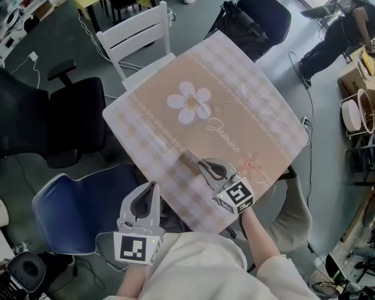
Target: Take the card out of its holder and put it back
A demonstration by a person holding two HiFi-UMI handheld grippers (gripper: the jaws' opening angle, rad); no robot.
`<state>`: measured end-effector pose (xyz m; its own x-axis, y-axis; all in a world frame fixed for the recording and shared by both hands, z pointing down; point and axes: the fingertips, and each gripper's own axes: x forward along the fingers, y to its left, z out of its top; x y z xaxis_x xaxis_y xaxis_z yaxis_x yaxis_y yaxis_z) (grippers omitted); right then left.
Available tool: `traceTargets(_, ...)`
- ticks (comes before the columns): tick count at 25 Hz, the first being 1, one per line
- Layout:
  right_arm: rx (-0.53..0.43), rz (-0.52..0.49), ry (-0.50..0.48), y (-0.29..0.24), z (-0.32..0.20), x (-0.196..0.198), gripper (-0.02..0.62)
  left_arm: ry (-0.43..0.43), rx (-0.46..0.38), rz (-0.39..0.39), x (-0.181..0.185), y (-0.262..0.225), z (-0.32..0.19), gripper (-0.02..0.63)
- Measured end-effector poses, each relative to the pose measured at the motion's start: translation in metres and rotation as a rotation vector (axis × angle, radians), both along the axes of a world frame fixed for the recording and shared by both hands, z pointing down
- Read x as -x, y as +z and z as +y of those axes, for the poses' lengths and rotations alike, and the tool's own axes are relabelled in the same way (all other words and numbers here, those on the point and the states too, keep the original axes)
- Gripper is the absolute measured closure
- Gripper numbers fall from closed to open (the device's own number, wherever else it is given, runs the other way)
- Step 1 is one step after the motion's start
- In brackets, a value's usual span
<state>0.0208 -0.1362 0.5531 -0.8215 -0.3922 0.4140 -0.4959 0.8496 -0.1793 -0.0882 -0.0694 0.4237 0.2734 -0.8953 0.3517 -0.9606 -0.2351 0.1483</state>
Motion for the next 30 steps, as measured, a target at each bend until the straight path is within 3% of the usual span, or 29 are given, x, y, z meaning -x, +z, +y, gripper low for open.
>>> traceTargets(15, -0.006, -0.012, 0.057, -0.002, -0.003, -0.002, 0.572, 0.014, -0.011, 0.001, -0.003, -0.001, 0.003, 0.606)
traceTargets(23, -0.015, -0.041, 0.086, -0.018, -0.007, -0.005, 0.511, 0.023, -0.028, 0.007, -0.005, -0.006, 0.008, 0.606)
traceTargets(30, -0.065, -0.082, 0.178, -0.043, -0.014, -0.016, 0.531, 0.026, -0.049, 0.008, -0.004, -0.01, 0.014, 0.606)
